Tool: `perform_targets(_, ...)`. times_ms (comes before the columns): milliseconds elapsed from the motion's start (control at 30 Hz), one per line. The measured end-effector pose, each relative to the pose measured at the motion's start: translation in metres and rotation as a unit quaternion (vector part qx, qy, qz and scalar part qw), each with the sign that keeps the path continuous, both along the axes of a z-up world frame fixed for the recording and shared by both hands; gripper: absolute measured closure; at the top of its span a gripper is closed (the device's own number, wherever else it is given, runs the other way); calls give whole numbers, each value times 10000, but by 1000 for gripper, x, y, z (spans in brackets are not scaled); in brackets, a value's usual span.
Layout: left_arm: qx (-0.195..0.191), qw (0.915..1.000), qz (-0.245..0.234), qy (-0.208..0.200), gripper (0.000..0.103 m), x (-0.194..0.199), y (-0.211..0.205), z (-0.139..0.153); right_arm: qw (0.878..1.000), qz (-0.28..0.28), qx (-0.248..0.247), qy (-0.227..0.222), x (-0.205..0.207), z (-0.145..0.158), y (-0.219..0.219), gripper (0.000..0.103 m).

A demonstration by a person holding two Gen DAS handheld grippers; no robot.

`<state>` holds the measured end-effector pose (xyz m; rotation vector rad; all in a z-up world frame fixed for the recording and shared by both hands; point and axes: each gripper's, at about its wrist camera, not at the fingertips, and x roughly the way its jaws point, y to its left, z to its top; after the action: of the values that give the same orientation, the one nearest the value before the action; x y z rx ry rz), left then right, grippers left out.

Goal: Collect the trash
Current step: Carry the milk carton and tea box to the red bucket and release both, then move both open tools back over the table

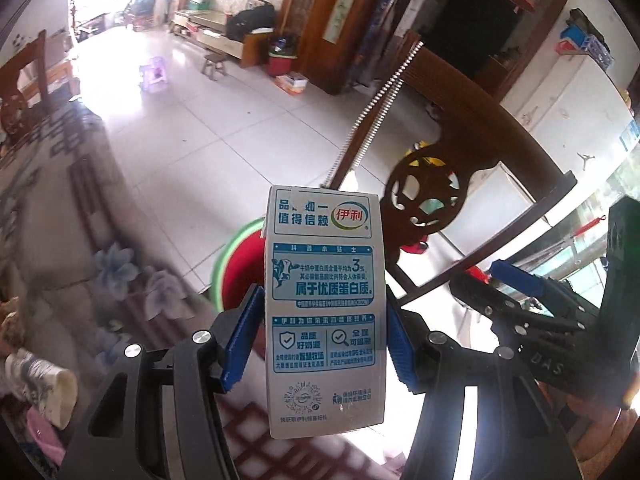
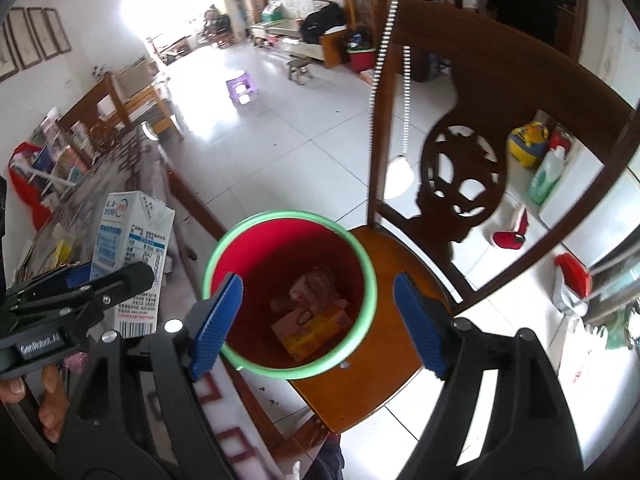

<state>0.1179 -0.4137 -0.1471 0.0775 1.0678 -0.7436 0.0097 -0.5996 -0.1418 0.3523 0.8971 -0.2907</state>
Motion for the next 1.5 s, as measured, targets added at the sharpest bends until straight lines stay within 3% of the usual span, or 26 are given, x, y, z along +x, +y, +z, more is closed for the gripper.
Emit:
perform_targets(67, -62, 10000, 12, -47, 34, 0, -2, 2, 10000, -55, -11, -11, -4, 1, -2, 27)
perform_targets(300, -73, 9992, 265, -291, 30, -9, 14, 16, 9999, 155, -59, 32, -2, 3, 14, 27)
perform_targets(467, -115, 9945, 942, -434, 26, -20, 59, 25, 9992, 401, -54, 2, 5, 5, 34, 24)
perform_targets(633, -316, 9842, 1734, -175, 26, -35, 114, 23, 9971, 755, -52, 102, 20, 0, 63, 24)
perform_targets(867, -237, 9724, 2270, -488, 26, -42, 177, 35, 9882, 1523, -143, 91, 40, 5, 132, 24)
perform_targets(1067, -238, 9633, 2631, -483, 26, -52, 232, 35, 9819, 1880, -174, 167, 47, 3, 183, 24)
perform_targets(1300, -246, 9563, 2864, -527, 26, -62, 295, 35, 9728, 2297, -220, 210, 46, 6, 256, 24)
perform_targets(1500, -280, 9561, 2858, -581, 26, -62, 338, 37, 9715, 2349, -264, 179, 38, 11, 304, 24)
